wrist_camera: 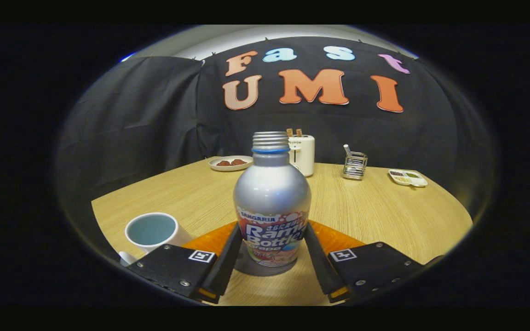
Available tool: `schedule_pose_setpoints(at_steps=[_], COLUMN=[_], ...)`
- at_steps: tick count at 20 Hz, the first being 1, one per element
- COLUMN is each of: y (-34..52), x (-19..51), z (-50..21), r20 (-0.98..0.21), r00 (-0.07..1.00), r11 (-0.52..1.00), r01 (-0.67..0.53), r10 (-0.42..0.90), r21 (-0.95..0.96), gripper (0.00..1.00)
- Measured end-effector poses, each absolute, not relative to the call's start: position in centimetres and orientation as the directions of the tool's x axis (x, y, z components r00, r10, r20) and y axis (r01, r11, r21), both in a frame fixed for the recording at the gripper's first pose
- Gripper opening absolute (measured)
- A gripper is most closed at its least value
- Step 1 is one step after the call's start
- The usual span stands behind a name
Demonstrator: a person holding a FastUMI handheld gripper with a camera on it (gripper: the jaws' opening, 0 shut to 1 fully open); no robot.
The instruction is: Take the bottle from table, then pour the juice into the cup, finally place the bottle on the coaster
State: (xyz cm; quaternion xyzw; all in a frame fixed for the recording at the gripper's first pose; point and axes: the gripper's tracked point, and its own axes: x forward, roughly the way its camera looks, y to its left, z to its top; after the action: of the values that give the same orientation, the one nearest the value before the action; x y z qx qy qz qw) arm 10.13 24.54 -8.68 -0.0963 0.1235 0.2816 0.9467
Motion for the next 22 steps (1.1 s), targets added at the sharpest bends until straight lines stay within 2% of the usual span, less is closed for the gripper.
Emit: schedule_pose_setpoints(at_steps=[12, 17, 22], y=[23.2, 21.3, 18.3], x=[8.6, 6.8, 4.3], z=[-9.0, -6.4, -2.8], r20=[-0.290, -0.249, -0.198], r00=[0.821, 0.852, 0.883], r11=[0.830, 0.865, 0.886], r01=[-0.543, -0.494, -0.451], r10=[0.492, 0.460, 0.426], r21=[-0.130, -0.092, -0.105], gripper=[0.81, 0.96, 0.97])
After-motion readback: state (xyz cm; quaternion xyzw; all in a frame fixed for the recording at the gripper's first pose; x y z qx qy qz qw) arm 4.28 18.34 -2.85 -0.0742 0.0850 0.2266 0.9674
